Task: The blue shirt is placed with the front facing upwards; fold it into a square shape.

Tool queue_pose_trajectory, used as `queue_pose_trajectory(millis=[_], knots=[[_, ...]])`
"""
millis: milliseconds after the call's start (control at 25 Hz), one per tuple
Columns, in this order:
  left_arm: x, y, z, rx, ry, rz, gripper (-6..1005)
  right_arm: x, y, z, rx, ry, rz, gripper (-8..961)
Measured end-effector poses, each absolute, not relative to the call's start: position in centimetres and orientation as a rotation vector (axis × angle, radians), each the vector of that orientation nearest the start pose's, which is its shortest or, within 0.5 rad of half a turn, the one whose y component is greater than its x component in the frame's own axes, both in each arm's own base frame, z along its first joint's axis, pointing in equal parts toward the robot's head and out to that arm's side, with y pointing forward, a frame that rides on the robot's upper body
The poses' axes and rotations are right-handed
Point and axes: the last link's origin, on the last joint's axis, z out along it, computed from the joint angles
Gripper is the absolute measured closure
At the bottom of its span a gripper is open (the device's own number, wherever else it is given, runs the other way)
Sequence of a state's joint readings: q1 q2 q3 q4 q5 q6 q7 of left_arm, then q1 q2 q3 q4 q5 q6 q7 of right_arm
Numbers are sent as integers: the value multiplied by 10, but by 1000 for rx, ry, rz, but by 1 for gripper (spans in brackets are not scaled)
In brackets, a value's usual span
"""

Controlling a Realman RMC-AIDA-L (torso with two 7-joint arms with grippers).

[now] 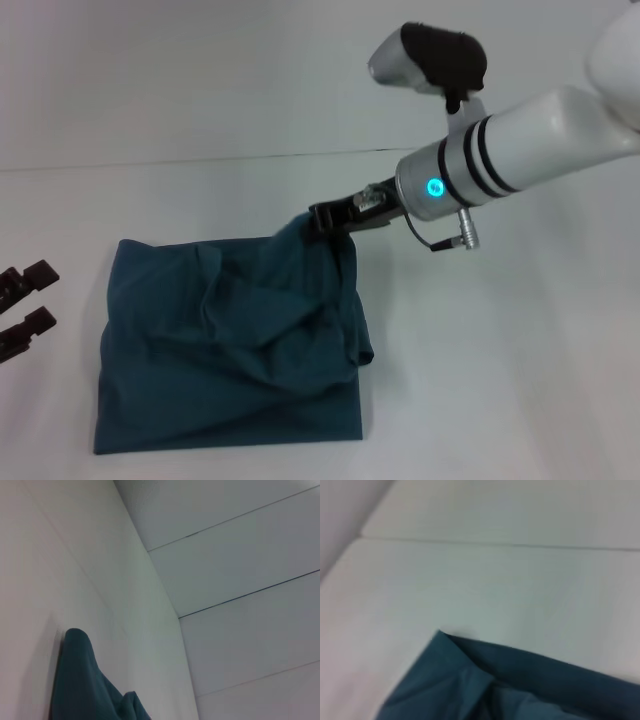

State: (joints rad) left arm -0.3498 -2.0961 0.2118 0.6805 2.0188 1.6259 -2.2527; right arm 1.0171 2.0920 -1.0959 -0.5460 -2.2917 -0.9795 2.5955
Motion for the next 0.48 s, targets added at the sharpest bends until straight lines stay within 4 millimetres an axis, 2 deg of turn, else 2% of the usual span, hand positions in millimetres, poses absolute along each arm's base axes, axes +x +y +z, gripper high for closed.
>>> queue_pose_trajectory(millis=[280, 480], knots=[[-342, 277, 57, 2056, 2266, 1484, 63, 144, 441, -57, -2411, 1436, 283, 911], [-342, 277, 57, 2056, 2266, 1484, 63, 154, 443, -56, -2369, 1435, 287, 912]])
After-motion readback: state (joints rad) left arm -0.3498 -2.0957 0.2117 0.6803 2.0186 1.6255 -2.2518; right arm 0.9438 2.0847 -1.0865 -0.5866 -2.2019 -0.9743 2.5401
